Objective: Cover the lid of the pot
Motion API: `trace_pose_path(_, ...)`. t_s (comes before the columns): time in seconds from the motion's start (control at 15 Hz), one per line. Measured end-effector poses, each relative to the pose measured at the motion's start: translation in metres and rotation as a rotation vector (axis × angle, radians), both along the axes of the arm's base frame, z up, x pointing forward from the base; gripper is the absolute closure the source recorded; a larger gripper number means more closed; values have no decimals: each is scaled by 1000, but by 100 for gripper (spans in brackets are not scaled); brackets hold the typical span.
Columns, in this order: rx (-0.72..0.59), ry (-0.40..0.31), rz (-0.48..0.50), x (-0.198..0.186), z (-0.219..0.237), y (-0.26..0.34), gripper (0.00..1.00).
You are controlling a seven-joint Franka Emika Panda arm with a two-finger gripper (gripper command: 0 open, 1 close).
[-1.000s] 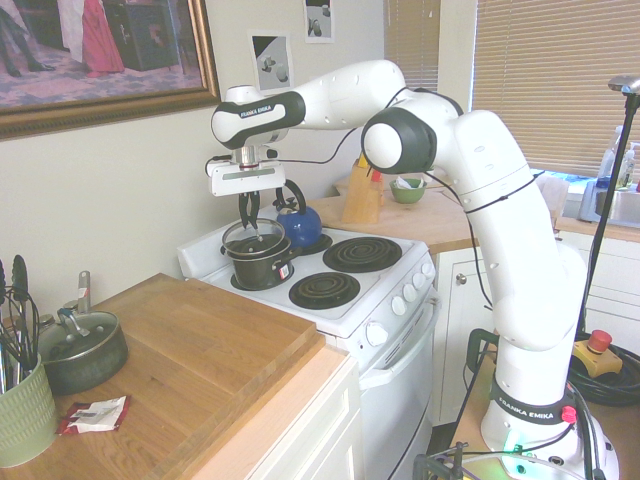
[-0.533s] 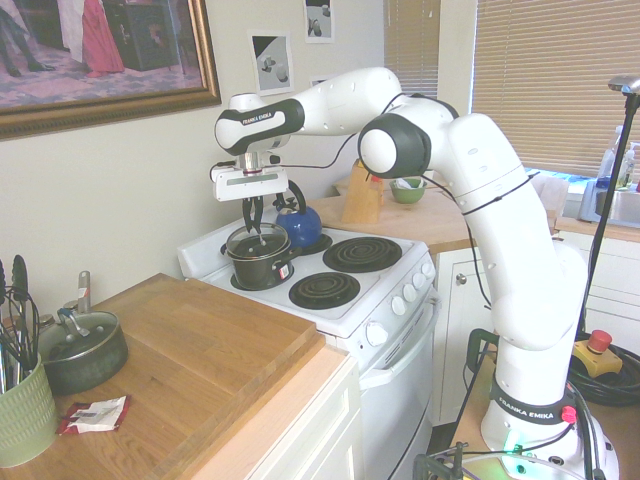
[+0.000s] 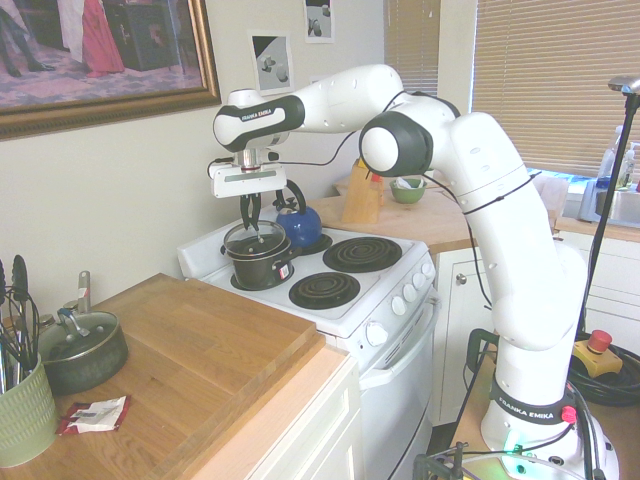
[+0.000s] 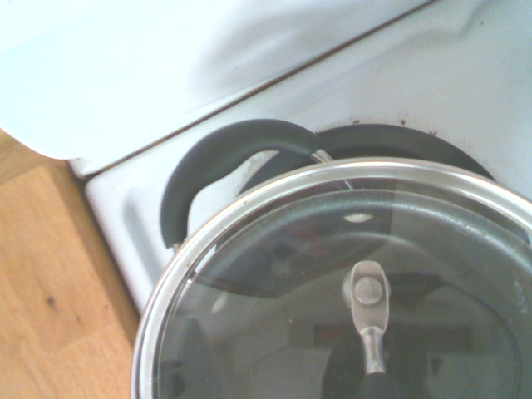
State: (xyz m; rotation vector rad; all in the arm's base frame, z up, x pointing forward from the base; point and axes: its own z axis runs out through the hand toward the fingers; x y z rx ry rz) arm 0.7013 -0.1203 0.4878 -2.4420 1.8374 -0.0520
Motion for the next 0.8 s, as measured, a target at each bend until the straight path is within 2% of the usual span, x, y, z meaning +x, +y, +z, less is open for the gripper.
trace_pose_path(0.47, 7, 35, 1, -4, -18, -1, 100)
trace_pose_path(0.8, 6, 33, 4, -4, -22, -2, 100)
